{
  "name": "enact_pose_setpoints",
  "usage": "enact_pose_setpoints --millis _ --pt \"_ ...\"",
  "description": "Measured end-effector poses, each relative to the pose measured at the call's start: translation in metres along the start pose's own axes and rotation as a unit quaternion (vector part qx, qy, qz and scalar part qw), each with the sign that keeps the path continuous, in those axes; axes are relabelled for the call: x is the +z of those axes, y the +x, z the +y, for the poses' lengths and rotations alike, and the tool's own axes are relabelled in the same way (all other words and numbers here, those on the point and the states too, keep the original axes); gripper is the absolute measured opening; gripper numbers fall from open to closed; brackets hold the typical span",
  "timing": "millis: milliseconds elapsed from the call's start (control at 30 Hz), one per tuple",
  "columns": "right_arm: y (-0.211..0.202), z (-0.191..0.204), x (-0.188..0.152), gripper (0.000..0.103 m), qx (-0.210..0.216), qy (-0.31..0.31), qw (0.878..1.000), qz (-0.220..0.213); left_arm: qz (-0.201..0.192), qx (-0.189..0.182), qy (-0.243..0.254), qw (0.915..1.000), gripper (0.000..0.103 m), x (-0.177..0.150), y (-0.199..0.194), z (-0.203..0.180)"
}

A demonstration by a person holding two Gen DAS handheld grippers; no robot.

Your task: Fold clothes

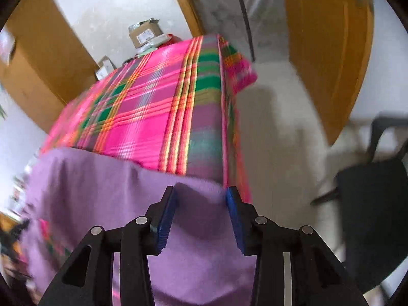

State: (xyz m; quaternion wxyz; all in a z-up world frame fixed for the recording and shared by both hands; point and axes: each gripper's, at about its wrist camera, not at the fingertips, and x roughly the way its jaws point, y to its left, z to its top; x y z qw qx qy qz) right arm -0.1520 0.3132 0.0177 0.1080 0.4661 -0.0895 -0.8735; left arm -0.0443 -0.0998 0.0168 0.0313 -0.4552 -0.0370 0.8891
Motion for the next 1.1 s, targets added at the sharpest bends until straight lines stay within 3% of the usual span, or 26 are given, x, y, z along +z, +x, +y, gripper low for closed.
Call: enact_pose_setpoints --millis 67,133,167,200,633,800,833,900,1100 --pt "-0.003 0.000 -0.003 0.035 -0.001 0.006 1.000 -0.006 0.001 0.001 0.000 1.0000 0.024 0.000 0.000 -0.001" --pt "-0.007 0.000 -0.006 0.023 -0.001 0.011 1.000 -0.012 0.000 0.001 0.001 1.0000 0.024 0.001 -0.001 0.000" --pt "-0.009 -0.001 -0.007 0.006 -0.002 0.014 1.000 -0.015 -0.001 0.002 0.001 1.0000 0.024 0.001 -0.002 0.000" --pt "-0.012 -0.003 -0.008 0.005 0.005 0.017 1.000 -0.022 -0.001 0.003 0.002 1.0000 0.024 0.001 -0.003 0.000" --pt "-0.035 0.018 0.037 0.004 -0.045 -0.027 0.994 -0.093 -0.014 0.001 0.007 0.9999 0.024 0.013 -0.010 -0.004" --pt "-0.009 -0.007 0.032 0.011 -0.076 0.015 0.996 -0.034 -0.011 -0.001 0.005 0.9999 0.024 0.013 -0.007 -0.003" --pt "-0.012 -0.013 0.026 0.013 -0.070 0.032 0.996 -0.040 -0.011 -0.002 0.005 0.9999 0.024 0.013 -0.007 -0.003" --pt "-0.020 -0.026 0.013 0.031 -0.043 0.075 0.995 -0.057 -0.010 -0.003 0.007 0.9999 0.024 0.012 -0.007 -0.003" --pt "-0.030 -0.051 -0.029 0.033 0.021 0.178 0.983 -0.046 -0.009 -0.006 0.006 0.9999 0.024 0.011 -0.005 -0.003"
